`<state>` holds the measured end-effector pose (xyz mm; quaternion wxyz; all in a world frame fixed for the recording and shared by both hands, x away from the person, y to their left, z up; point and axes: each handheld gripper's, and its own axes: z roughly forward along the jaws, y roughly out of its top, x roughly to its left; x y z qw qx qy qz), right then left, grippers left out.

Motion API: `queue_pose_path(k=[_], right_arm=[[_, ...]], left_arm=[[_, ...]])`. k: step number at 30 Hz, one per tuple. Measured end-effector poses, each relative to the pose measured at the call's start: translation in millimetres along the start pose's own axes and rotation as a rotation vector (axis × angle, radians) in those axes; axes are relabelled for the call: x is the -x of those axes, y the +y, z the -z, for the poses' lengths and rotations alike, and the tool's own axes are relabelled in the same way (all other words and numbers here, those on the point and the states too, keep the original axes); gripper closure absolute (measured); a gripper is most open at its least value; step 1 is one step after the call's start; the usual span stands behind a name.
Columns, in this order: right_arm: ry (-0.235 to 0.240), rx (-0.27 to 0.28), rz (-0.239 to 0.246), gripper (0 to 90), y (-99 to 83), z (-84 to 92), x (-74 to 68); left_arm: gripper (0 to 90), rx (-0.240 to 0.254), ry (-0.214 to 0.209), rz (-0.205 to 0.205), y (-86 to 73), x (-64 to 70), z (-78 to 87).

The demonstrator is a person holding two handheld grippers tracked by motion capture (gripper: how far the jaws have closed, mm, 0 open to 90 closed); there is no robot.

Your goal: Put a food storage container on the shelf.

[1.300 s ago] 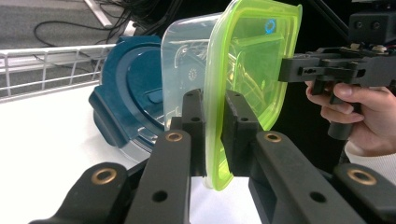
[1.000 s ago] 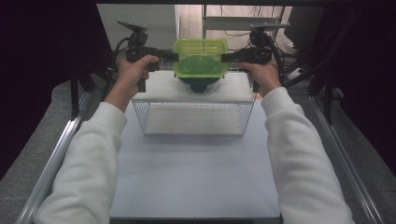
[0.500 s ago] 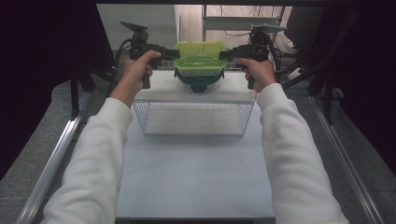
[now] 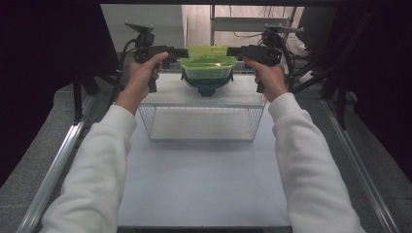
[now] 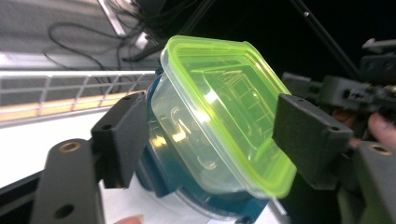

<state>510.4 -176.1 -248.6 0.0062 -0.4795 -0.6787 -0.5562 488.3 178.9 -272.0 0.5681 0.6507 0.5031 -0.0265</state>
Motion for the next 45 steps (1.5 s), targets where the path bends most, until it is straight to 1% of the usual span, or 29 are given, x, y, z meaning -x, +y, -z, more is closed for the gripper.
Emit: queue_pose_path(k=[1, 2, 5, 6, 9, 10, 11, 12, 13, 14, 15, 17, 19, 20, 23, 26, 27, 28, 29, 30, 31, 32, 35, 36, 37, 38, 41, 42, 45], right_arm=[[0.000, 0.011, 0.021, 29.9, -0.4, 3.8, -1.7], [0.000, 0.011, 0.021, 29.9, -0.4, 3.8, -1.7], [0.008, 0.036, 0.098, 28.5, -5.2, 20.8, -7.4], [0.007, 0.037, 0.117, 28.4, -7.4, 25.0, -8.4], [0.010, 0.046, 0.147, 28.3, -13.0, 32.2, -9.7], [0.005, 0.045, 0.188, 28.4, -20.0, 39.3, -10.6], [0.008, 0.049, 0.206, 28.4, -24.4, 42.9, -11.5], [0.010, 0.052, 0.223, 28.5, -29.1, 46.5, -12.1], [0.010, 0.052, 0.223, 28.5, -29.1, 46.5, -12.1], [0.017, 0.058, 0.262, 28.4, -39.2, 53.4, -12.3], [0.017, 0.058, 0.262, 28.4, -39.2, 53.4, -12.3], [0.019, 0.056, 0.297, 28.0, -56.2, 62.6, -12.0], [0.022, 0.058, 0.311, 28.0, -62.4, 65.8, -11.8], [0.018, 0.050, 0.333, 27.8, -75.4, 72.7, -11.5], [0.010, 0.046, 0.351, 27.6, -89.0, 79.4, -9.8], [0.003, 0.036, 0.370, 27.6, -117.3, 91.6, -3.3], [0.003, 0.036, 0.370, 27.6, -117.3, 91.6, -3.3], [-0.005, 0.030, 0.384, 27.6, -132.4, 97.6, -0.2], [-0.005, 0.030, 0.384, 27.6, -132.4, 97.6, -0.2], [-0.023, 0.021, 0.400, 27.5, -147.5, 103.0, 3.4], [-0.023, 0.021, 0.400, 27.5, -147.5, 103.0, 3.4], [-0.033, 0.019, 0.407, 27.3, -162.9, 107.7, 7.3], [-0.054, 0.006, 0.423, 26.8, -184.8, 112.3, 14.6], [-0.060, -0.006, 0.425, 26.4, -191.4, 113.2, 17.5], [-0.069, -0.013, 0.426, 26.2, -198.1, 113.9, 20.6], [-0.073, -0.025, 0.423, 26.0, -204.6, 114.2, 23.8], [-0.086, -0.041, 0.422, 25.7, -217.2, 114.1, 31.0], [-0.091, -0.059, 0.408, 25.6, -228.5, 112.9, 39.1], [-0.099, -0.084, 0.391, 25.3, -238.1, 110.3, 46.7]], left_arm=[[24.7, 0.000, 0.000, 0.000, 0.0, 0.0, 0.0], [24.7, 0.010, 0.001, -0.026, -1.6, 2.6, 4.5], [23.7, 0.025, 0.033, -0.099, -8.9, 14.7, 18.6], [23.7, 0.042, 0.016, -0.112, -15.1, 18.4, 28.7], [23.7, 0.045, 0.012, -0.134, -21.7, 19.6, 37.5], [23.8, 0.042, 0.017, -0.160, -30.1, 21.2, 45.8], [23.8, 0.042, 0.017, -0.160, -30.1, 21.2, 45.8], [23.7, 0.047, 0.013, -0.183, -40.2, 22.7, 53.8], [23.8, 0.047, 0.013, -0.183, -40.2, 22.7, 53.8], [23.8, 0.041, 0.014, -0.198, -51.6, 23.6, 60.8], [23.7, 0.041, 0.014, -0.198, -51.6, 23.6, 60.8], [23.7, 0.036, 0.026, -0.214, -70.6, 23.5, 69.8], [23.7, 0.040, 0.027, -0.222, -76.9, 23.6, 72.5], [23.6, 0.033, 0.039, -0.243, -90.5, 24.8, 77.1], [23.8, 0.027, 0.045, -0.262, -104.3, 26.1, 81.0], [23.9, 0.023, 0.054, -0.289, -134.1, 28.7, 89.2], [24.1, 0.023, 0.054, -0.289, -134.1, 28.7, 89.2], [24.1, 0.013, 0.053, -0.293, -149.7, 28.8, 92.4], [24.1, 0.013, 0.053, -0.293, -149.7, 28.8, 92.4], [24.1, 0.001, 0.064, -0.302, -165.0, 27.9, 94.5], [24.1, 0.001, 0.064, -0.302, -165.0, 27.9, 94.5], [24.2, -0.017, 0.092, -0.323, -180.2, 26.1, 95.1], [24.3, -0.042, 0.132, -0.339, -194.7, 23.5, 93.6], [24.4, -0.062, 0.153, -0.347, -208.5, 19.8, 91.1], [24.4, -0.062, 0.153, -0.347, -208.5, 19.8, 91.1], [24.4, -0.088, 0.167, -0.348, -221.8, 15.6, 87.4], [24.4, -0.116, 0.180, -0.352, -233.8, 11.1, 83.2], [24.4, -0.132, 0.182, -0.338, -243.7, 6.2, 80.1], [24.5, -0.148, 0.179, -0.322, -251.7, 0.6, 77.0]])
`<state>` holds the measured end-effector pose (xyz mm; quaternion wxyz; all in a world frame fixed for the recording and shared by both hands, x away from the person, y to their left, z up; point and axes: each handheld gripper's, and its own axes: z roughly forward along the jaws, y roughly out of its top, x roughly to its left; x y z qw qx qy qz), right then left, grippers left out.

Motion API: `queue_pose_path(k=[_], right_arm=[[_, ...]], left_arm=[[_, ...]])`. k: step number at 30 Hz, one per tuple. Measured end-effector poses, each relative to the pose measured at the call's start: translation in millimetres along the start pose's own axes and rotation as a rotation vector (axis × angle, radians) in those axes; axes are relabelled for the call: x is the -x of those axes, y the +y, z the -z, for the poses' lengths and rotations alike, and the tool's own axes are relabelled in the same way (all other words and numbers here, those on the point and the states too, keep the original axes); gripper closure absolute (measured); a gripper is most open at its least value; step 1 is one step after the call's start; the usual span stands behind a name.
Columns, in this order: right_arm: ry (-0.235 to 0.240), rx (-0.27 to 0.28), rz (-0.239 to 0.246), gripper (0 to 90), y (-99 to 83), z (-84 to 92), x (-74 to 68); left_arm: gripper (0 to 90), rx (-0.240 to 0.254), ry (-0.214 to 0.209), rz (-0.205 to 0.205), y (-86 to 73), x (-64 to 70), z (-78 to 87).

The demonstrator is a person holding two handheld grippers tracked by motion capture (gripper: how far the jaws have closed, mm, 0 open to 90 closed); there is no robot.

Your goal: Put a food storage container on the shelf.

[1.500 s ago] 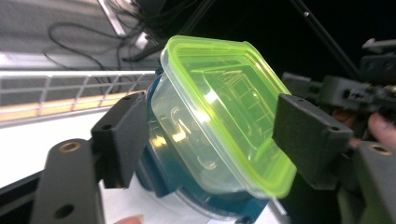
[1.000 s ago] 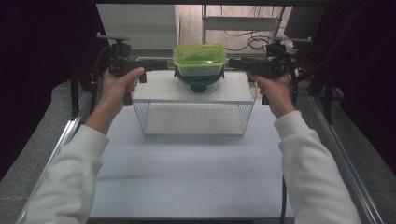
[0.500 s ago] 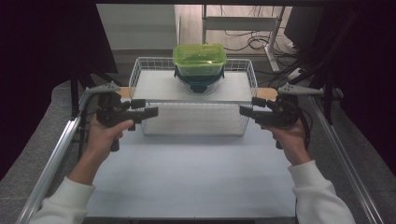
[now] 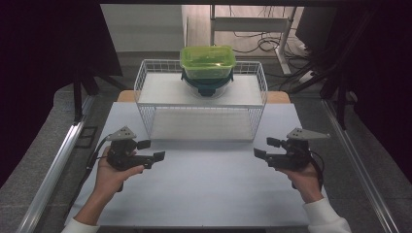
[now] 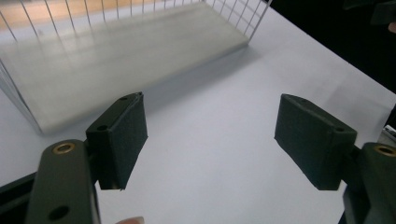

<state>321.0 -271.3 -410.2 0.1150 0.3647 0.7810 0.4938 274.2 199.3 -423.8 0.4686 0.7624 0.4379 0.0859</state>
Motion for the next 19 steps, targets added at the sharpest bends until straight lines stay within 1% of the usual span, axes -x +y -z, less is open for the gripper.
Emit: queue_pose_path(k=[2, 4, 5, 6, 7, 9, 12, 15, 16, 18, 19], right_arm=[[0.001, -0.028, -0.007, 24.6, -7.9, -5.0, 2.8], [-0.003, -0.048, -0.018, 24.1, -13.2, -8.9, 5.4], [-0.003, -0.048, -0.018, 24.1, -13.2, -8.9, 5.4], [-0.004, -0.047, -0.015, 24.1, -13.8, -9.9, 6.1], [-0.007, -0.049, -0.014, 24.0, -13.7, -10.0, 6.3], [-0.007, -0.048, -0.013, 23.9, -13.9, -10.1, 6.2], [-0.013, -0.053, -0.013, 23.1, -15.5, -9.2, 6.0], [-0.021, -0.050, -0.014, 20.5, -18.1, -8.3, 6.7], [-0.028, -0.049, -0.016, 17.7, -19.7, -8.2, 7.6], [-0.032, -0.050, -0.019, 15.5, -20.7, -9.6, 9.1], [-0.033, -0.052, -0.019, 14.8, -21.0, -10.7, 9.7]], left_arm=[[24.4, -0.030, 0.020, -0.010, -6.9, -1.2, -5.2], [24.4, -0.056, 0.032, -0.010, -12.9, -4.2, -10.8], [24.3, -0.056, 0.032, -0.010, -12.9, -4.2, -10.8], [24.3, -0.063, 0.044, -0.016, -13.4, -4.3, -12.2], [24.3, -0.063, 0.052, -0.021, -13.8, -4.0, -13.4], [24.2, -0.067, 0.046, -0.024, -14.3, -3.6, -14.7], [24.0, -0.070, 0.051, -0.032, -15.5, -3.2, -15.0], [23.7, -0.063, 0.052, -0.022, -16.7, -5.9, -14.1], [23.0, -0.061, 0.056, -0.020, -17.0, -7.5, -13.8], [22.4, -0.049, 0.068, -0.003, -20.1, -12.7, -12.9], [22.2, -0.049, 0.068, -0.003, -20.1, -12.7, -12.9]])
